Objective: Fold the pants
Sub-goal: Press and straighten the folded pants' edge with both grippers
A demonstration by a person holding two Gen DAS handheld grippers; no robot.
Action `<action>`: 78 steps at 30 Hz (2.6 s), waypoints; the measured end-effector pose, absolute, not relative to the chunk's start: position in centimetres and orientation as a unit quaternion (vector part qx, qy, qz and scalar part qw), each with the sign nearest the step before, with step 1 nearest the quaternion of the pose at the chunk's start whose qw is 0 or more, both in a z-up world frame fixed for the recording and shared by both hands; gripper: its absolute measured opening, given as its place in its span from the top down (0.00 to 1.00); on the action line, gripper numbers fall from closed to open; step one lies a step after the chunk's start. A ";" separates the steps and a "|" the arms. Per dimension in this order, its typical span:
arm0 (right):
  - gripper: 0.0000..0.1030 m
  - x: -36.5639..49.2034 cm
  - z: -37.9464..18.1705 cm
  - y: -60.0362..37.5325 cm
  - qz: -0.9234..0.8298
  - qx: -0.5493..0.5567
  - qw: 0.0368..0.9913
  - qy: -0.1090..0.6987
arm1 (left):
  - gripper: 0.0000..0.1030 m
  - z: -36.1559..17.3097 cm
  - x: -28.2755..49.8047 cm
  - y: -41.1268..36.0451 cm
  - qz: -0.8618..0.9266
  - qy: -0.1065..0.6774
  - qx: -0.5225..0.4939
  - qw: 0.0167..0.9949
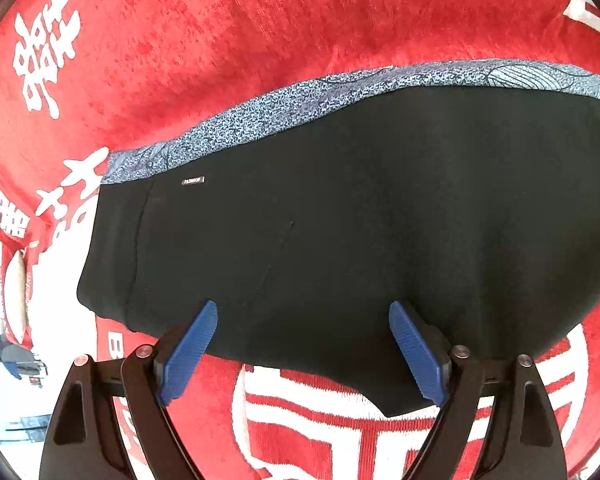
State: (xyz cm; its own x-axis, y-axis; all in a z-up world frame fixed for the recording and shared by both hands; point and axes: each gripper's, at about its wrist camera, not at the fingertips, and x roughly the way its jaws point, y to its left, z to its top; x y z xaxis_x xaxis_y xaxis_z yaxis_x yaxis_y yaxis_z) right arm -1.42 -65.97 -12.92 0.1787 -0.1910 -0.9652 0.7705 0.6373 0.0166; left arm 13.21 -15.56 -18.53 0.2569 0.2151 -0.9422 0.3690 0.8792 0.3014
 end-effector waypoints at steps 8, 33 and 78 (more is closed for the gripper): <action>0.73 4.7 -10.7 -59.1 -0.192 0.265 0.771 0.547 | 0.14 -15.3 18.5 -20.3 -0.102 0.585 0.179 0.785; 0.46 10.7 -11.9 -52.1 -0.093 0.151 0.781 0.598 | 0.00 -15.6 16.6 -20.0 -0.088 0.611 0.134 0.776; 0.27 -1.7 -12.0 -44.0 -0.092 0.199 0.736 0.640 | 0.00 -14.5 8.6 -16.2 -0.098 0.656 0.109 0.740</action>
